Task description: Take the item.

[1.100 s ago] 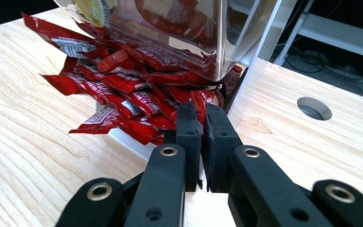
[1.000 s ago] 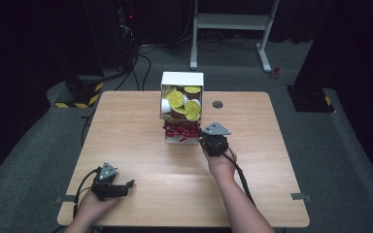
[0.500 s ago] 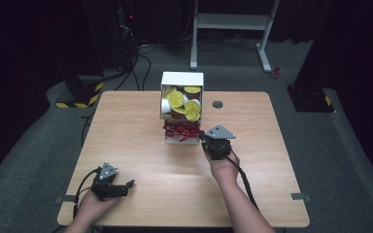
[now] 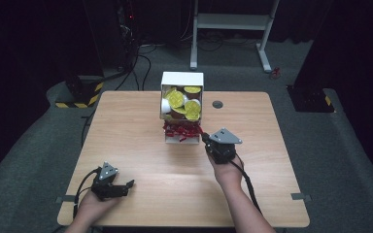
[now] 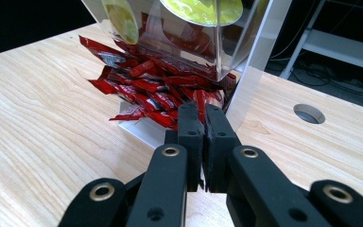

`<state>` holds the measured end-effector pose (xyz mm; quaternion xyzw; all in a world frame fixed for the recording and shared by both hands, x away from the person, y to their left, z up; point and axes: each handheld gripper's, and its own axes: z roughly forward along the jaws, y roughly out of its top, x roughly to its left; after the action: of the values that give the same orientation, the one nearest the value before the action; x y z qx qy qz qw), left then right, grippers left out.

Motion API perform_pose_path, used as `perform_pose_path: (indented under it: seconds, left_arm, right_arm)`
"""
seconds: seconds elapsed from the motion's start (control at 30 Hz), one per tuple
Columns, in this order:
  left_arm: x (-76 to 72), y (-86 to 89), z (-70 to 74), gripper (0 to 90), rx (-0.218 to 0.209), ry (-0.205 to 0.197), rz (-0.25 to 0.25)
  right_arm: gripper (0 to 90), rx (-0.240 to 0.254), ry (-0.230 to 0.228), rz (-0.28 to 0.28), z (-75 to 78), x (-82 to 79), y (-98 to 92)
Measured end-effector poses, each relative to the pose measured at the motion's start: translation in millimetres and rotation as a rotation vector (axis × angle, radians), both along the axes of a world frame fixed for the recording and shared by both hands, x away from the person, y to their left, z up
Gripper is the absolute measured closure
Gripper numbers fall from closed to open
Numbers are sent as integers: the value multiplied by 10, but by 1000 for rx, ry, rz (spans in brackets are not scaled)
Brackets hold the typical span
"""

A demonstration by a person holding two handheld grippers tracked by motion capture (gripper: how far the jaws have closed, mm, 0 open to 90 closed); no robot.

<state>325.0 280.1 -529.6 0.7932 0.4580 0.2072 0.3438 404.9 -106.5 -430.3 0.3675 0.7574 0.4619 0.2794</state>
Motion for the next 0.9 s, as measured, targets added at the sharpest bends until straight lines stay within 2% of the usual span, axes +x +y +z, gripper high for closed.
perform_pose_path:
  seconds: [0.4, 0.9]
  left_arm:
    - [-1, 0, 0, 152, 0, 0, 1]
    - [-2, -1, -1, 153, -3, 1, 2]
  right_arm:
    - [883, 20, -19, 11, 93, -186, -145]
    - [884, 61, -36, 12, 85, -350, -304]
